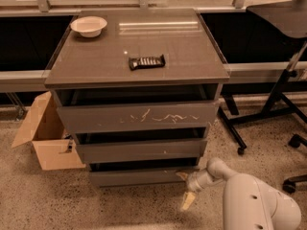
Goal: Close bottom drawer
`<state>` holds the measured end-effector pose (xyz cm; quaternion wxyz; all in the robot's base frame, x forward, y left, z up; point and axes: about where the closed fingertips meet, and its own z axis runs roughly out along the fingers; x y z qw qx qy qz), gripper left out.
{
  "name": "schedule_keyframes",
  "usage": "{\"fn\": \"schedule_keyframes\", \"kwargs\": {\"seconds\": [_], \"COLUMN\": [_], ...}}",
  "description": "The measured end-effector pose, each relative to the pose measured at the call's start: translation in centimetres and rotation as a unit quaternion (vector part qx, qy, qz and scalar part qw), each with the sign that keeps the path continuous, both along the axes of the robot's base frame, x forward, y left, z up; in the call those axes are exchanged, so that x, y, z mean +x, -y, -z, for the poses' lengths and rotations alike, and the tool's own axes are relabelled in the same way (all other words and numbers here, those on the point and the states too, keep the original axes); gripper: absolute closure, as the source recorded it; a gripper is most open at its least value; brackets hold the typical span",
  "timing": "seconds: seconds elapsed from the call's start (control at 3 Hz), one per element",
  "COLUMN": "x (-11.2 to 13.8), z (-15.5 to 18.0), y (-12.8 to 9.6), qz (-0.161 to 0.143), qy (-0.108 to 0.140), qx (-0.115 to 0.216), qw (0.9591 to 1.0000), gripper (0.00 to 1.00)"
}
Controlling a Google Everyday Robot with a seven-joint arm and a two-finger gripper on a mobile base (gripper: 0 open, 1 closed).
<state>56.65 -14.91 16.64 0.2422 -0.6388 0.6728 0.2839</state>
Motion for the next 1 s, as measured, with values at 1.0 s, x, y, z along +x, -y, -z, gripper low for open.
{"fn": "schedule_keyframes", "kwargs": {"seconds": [1.0], "x": [-0.3], "z": [-3.5], "y": [3.4], "qz": [0.018], "qy": [0.026], "qx": [0.045], "qw": [0.9985], "gripper": [0.00]}}
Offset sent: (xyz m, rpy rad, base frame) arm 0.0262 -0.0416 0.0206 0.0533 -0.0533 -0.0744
